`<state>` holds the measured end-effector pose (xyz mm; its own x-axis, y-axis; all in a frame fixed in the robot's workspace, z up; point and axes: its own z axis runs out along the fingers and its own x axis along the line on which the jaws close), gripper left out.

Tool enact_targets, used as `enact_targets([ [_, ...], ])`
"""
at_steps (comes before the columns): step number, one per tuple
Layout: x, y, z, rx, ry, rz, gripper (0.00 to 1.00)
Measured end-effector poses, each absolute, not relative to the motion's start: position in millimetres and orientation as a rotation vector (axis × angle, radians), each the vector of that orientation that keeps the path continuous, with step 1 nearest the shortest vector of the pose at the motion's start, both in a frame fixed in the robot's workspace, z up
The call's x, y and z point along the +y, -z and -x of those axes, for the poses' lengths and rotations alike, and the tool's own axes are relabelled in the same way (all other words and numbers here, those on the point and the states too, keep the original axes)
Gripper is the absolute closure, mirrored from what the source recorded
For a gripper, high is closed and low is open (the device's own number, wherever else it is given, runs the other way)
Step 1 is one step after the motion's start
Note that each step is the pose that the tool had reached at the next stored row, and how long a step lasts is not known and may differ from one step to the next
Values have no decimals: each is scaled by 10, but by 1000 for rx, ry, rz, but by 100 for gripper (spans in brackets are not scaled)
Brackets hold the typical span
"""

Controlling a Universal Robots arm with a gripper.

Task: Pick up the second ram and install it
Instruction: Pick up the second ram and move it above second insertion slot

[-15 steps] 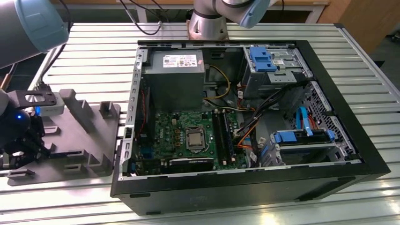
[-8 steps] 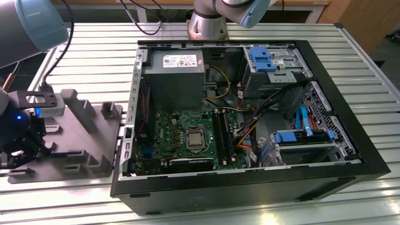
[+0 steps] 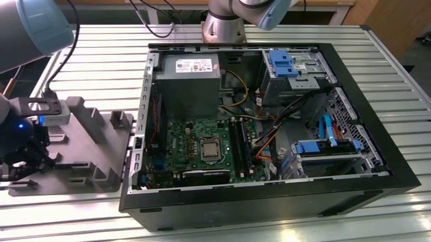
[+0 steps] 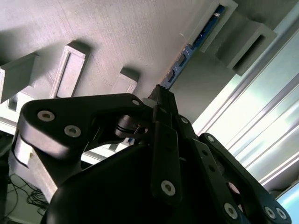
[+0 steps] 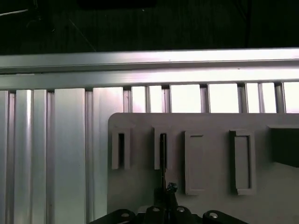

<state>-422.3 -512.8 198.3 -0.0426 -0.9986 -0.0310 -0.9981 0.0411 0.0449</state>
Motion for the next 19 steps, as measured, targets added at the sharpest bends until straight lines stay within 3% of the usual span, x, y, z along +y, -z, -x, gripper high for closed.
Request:
enact_targets([
  [19,-5126,-1977,4222,-2140,84,-2283,89],
])
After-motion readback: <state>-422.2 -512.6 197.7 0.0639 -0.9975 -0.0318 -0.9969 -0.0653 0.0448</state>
